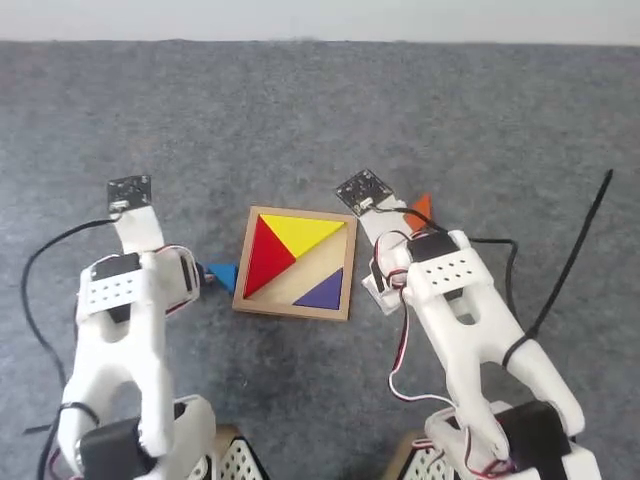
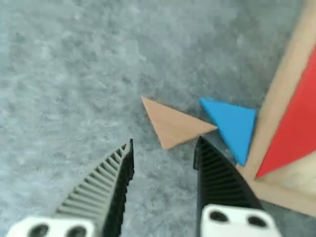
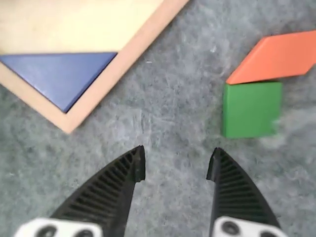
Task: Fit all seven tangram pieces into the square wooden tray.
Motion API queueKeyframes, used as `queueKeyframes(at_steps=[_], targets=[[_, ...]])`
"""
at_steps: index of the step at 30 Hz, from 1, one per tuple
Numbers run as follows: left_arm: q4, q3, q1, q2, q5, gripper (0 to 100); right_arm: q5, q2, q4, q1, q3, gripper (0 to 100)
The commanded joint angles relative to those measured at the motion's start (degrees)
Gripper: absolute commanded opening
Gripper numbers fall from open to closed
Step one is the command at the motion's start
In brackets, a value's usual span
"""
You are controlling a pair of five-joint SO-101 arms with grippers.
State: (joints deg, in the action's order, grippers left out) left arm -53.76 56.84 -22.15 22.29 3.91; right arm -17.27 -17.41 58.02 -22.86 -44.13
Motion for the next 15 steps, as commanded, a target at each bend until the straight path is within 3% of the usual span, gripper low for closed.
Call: queueKeyframes(at_steps=[1, 7, 10, 15], targets=[[-2.6, -2.8, -1.6, -0.1, -0.4, 20, -0.5, -2.8, -2.1, 0.7, -0.4, 21.6], [-5.7, -2.9, -1.4, -2.9, 6.8, 24, -0.4, -2.8, -2.5, 0.7, -0.7, 21.6], [-1.9, -3.9, -1.3, -8.0, 7.2, 23, -0.3, -2.8, -2.3, 0.7, -0.7, 21.6], [-3.3, -9.8, -1.3, -14.8, 7.3, 19, -0.3, -2.8, -2.3, 0.7, -0.7, 21.6]])
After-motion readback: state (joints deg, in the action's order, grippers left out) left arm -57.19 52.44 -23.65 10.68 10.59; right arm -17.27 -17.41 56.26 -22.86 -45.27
